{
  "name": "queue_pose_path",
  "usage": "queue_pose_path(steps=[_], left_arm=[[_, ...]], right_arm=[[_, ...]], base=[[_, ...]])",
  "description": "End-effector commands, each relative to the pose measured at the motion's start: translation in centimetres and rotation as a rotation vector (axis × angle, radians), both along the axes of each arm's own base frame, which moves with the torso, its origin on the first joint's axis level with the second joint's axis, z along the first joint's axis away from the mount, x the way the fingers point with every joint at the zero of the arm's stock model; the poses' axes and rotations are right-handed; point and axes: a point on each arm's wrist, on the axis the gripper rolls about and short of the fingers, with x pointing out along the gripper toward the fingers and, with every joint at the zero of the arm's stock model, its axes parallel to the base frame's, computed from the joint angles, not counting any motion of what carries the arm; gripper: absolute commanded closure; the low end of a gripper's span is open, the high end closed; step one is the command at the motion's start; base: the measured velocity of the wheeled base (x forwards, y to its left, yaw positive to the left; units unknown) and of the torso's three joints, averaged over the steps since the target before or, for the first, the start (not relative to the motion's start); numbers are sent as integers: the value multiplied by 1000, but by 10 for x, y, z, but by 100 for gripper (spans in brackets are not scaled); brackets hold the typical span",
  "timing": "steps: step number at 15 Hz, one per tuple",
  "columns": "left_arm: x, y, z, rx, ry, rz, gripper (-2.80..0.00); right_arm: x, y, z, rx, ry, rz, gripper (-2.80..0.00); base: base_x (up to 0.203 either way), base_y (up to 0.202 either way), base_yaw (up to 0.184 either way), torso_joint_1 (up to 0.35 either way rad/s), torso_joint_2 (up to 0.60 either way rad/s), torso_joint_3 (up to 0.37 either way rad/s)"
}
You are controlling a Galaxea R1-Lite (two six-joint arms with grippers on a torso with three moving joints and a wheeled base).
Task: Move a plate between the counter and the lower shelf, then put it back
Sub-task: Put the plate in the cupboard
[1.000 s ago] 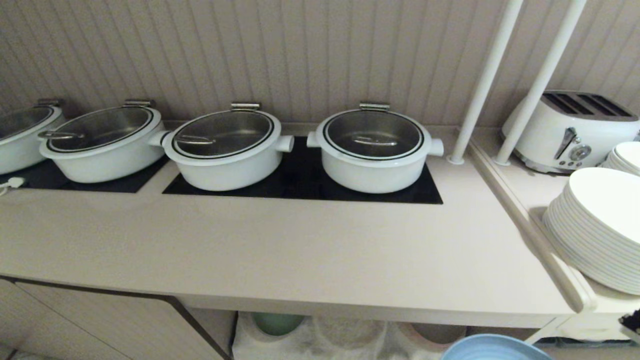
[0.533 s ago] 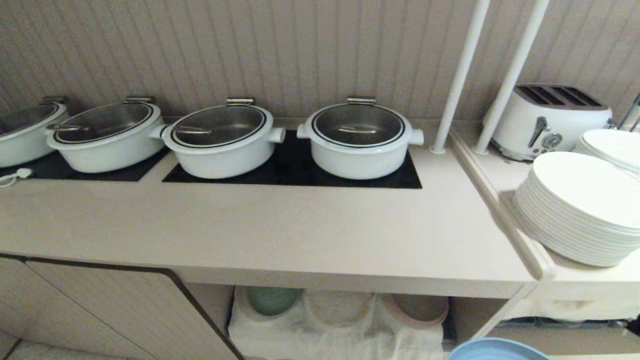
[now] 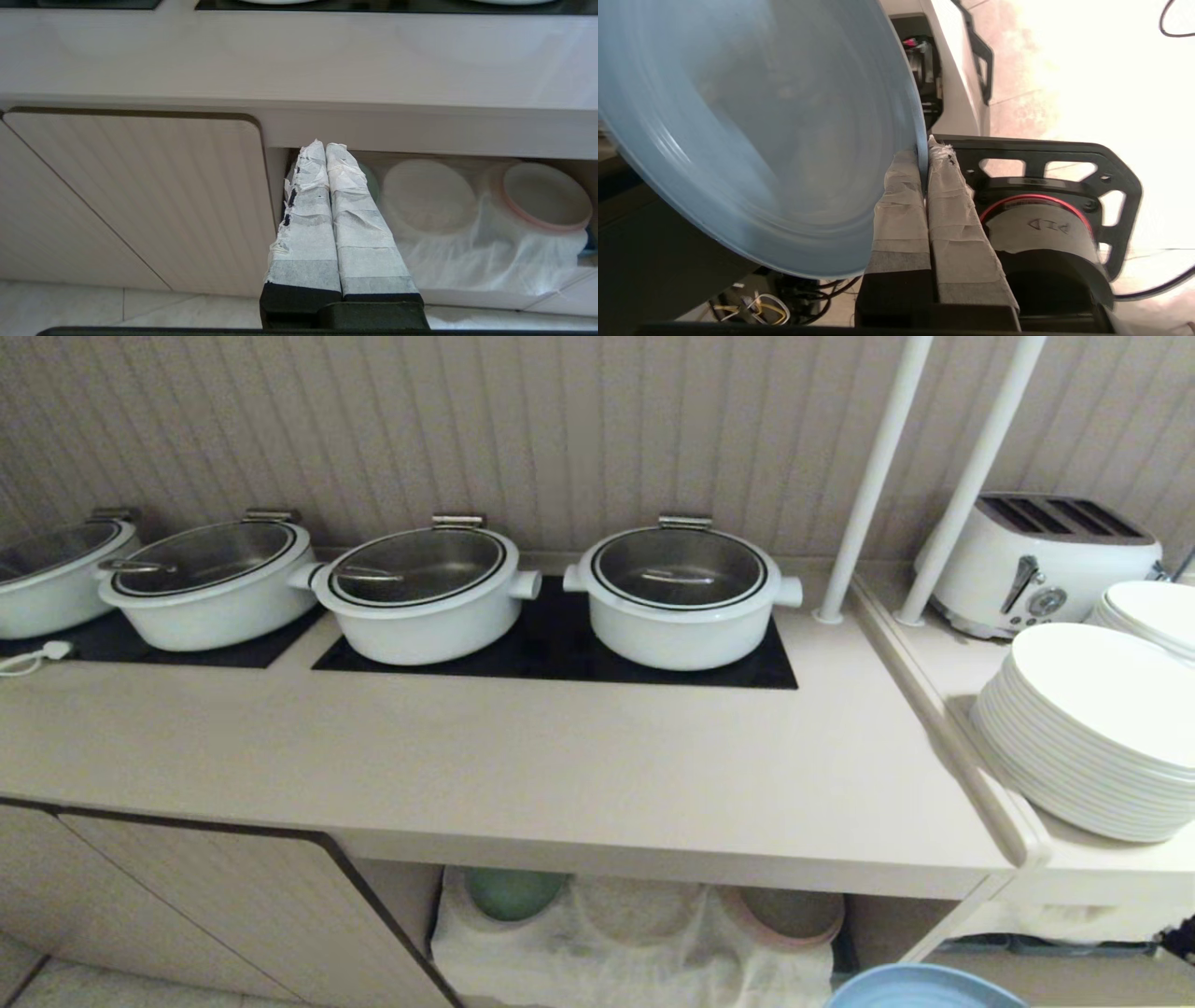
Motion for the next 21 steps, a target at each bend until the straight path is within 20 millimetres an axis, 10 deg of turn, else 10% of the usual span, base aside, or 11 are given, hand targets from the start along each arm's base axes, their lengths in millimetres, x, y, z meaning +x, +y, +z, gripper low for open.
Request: queue_pose_path(steps=[1,21], left_arm=[[0,0,0,0,0,1,0],[0,0,0,0,0,1,0]], right_arm=[[1,1,1,5,-6,-1,0],[6,2,6,31,-64,3,0]], base=[[0,0,0,0,0,0],[0,0,0,0,0,0]])
